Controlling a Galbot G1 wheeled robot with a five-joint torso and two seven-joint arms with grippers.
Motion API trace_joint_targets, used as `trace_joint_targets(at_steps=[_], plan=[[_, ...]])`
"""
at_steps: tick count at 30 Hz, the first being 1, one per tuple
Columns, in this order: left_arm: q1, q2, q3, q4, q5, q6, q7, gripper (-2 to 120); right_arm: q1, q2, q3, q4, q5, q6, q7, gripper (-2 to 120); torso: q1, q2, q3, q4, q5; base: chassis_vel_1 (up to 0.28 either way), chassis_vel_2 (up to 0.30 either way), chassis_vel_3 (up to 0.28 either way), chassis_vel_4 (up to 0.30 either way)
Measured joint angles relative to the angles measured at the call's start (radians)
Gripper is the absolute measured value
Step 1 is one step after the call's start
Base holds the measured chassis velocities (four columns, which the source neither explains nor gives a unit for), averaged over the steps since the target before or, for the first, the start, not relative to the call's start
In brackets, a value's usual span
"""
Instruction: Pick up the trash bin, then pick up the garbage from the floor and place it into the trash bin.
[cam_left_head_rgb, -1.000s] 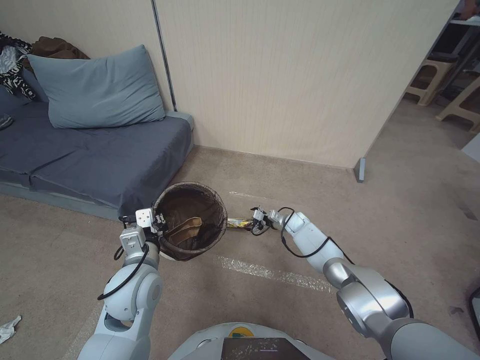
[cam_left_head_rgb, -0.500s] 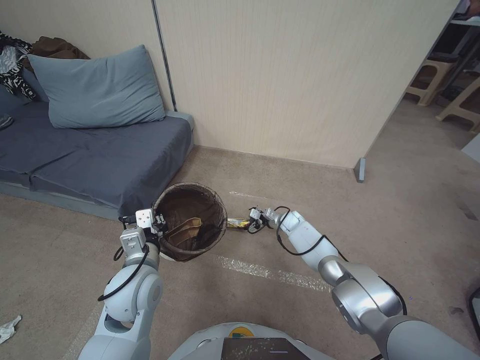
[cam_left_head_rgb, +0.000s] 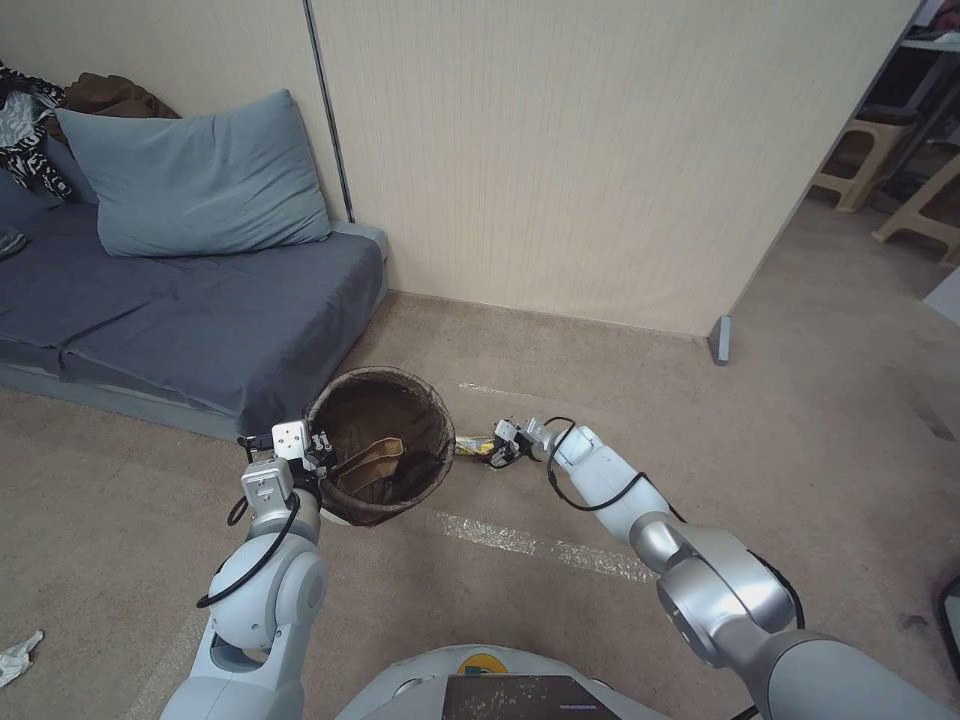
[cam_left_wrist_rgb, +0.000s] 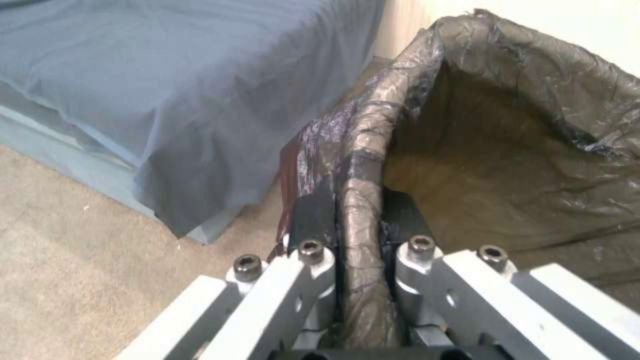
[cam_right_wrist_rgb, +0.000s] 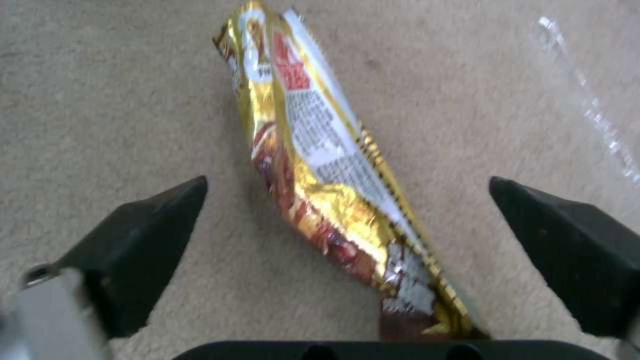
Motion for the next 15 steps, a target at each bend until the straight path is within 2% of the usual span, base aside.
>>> trace_joint_targets(at_steps=[3,5,7,9,10,12,13,15], plan=[[0.004,-0.001,-0.001,-0.004,0.002,-0.001,0.0,5,0.004,0.005,0.001,-0.013,0.006,-0.004,-0.005,89,0.0,0.0,0.0,-0.0001,0.0,0.0,0.0,0.0,0.0],[0.009,-0.004,-0.001,-0.008,0.006,-0.001,0.0,5,0.01,0.014,0.003,-0.031,0.015,-0.016,-0.008,76,0.0,0.0,0.0,0.0,0.0,0.0,0.0,0.0,0.0],[0.01,-0.004,-0.001,-0.008,0.008,-0.001,0.0,5,0.012,0.016,0.005,-0.036,0.017,-0.02,-0.008,73,0.0,0.0,0.0,0.0,0.0,0.0,0.0,0.0,0.0],[0.019,-0.009,-0.001,-0.012,0.017,-0.004,0.001,5,0.026,0.03,0.019,-0.074,0.018,-0.04,0.001,61,0.0,0.0,0.0,0.0001,0.0002,0.0,0.0,0.0,0.0],[0.019,-0.009,-0.001,-0.012,0.017,-0.004,0.001,5,0.026,0.03,0.019,-0.074,0.018,-0.04,0.001,61,0.0,0.0,0.0,0.0001,0.0002,0.0,0.0,0.0,0.0],[0.027,-0.011,-0.001,-0.018,0.021,-0.005,0.001,5,0.042,0.039,0.043,-0.113,0.016,-0.051,0.016,50,0.0,0.0,0.0,0.0,0.0,0.0,0.0,0.0,0.0],[0.027,-0.011,-0.001,-0.018,0.021,-0.005,0.001,5,0.042,0.039,0.043,-0.113,0.016,-0.051,0.016,50,0.0,0.0,0.0,0.0,0.0,0.0,0.0,0.0,0.0],[0.031,-0.01,-0.003,-0.022,0.021,-0.005,0.001,5,0.051,0.043,0.06,-0.132,0.017,-0.058,0.026,42,0.0,0.0,0.0,0.0,0.0001,0.0,0.0,0.0,0.0]])
